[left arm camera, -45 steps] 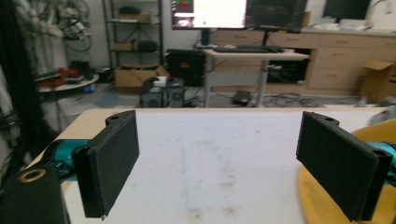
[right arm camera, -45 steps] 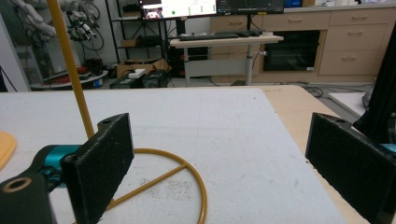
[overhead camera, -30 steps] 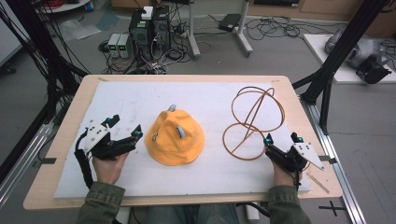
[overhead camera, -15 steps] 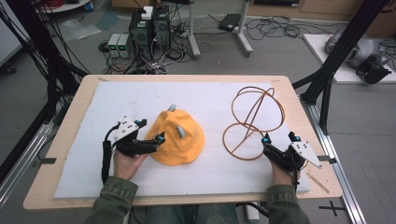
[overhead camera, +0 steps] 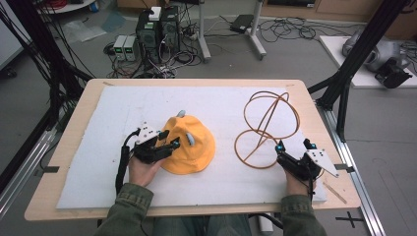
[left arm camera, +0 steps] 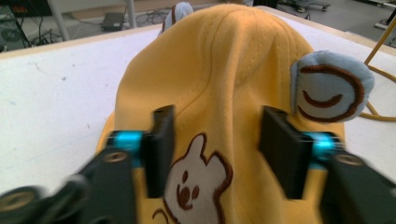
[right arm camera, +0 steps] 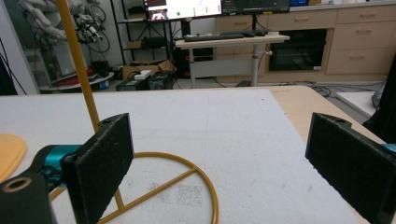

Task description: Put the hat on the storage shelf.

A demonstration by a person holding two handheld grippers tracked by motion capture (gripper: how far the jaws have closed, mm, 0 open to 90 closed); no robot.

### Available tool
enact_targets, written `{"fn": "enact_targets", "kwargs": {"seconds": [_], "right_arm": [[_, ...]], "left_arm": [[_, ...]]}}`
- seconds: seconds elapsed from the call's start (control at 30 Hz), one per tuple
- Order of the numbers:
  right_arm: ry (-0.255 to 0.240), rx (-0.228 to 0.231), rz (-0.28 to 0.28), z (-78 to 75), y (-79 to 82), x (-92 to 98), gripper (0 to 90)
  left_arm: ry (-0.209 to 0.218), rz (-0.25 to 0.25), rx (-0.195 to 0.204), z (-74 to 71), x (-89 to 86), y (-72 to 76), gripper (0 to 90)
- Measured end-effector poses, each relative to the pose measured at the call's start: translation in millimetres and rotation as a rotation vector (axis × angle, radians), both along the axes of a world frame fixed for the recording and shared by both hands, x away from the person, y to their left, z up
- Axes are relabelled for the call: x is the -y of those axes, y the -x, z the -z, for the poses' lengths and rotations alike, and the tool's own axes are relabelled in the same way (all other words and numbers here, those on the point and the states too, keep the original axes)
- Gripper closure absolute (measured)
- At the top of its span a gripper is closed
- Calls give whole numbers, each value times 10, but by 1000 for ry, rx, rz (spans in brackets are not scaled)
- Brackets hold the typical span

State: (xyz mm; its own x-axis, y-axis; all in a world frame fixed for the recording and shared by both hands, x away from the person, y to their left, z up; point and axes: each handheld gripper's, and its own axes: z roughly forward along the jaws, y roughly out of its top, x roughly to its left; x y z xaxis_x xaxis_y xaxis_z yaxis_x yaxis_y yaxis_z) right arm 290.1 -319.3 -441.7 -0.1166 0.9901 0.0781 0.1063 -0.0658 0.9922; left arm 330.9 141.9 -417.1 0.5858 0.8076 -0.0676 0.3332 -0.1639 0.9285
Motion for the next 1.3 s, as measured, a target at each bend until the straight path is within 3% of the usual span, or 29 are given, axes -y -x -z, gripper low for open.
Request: {"fn": "enact_targets", "kwargs": {"seconds": [0.13,0.27,0.5,0.53,0.7,0.77,0.93,1.0,1.17,1.2,1.23,1.3], "right_arm": [[7,1,-1,1,1,-1,75],[5,2,0,2,5,2,75],[-1,-2,2,4,8,9,75],[1,-3,2,4,10,9,75],[9,0,-1,7,7,6,75],[5,-4,-3,7,11,0,75],[9,-1,-2,8,8,7,75],[8,-2,-3,6,12,10,75],[2,-4,-2,6,15,10,75],[1,-3,-3,7,16,12,75],[1,-2,-3,7,16,12,75],[2,-2,-4,8,17,12,75]], "left_arm": [[-3,-12,4,-14,-4,15,849],[-18,-12,23,-17,12,34,867],[-4,-2,63,-53,-2,71,871],[-18,-12,92,-76,-1,102,871],[1,8,145,-129,-12,162,871],[38,16,181,-189,-41,197,871],[92,16,224,-328,-84,230,871],[152,20,258,-488,-127,253,870],[207,21,320,-691,-172,305,870],[225,20,331,-736,-185,313,871],[271,27,341,-816,-218,319,870],[308,33,357,-890,-250,322,870]]}}
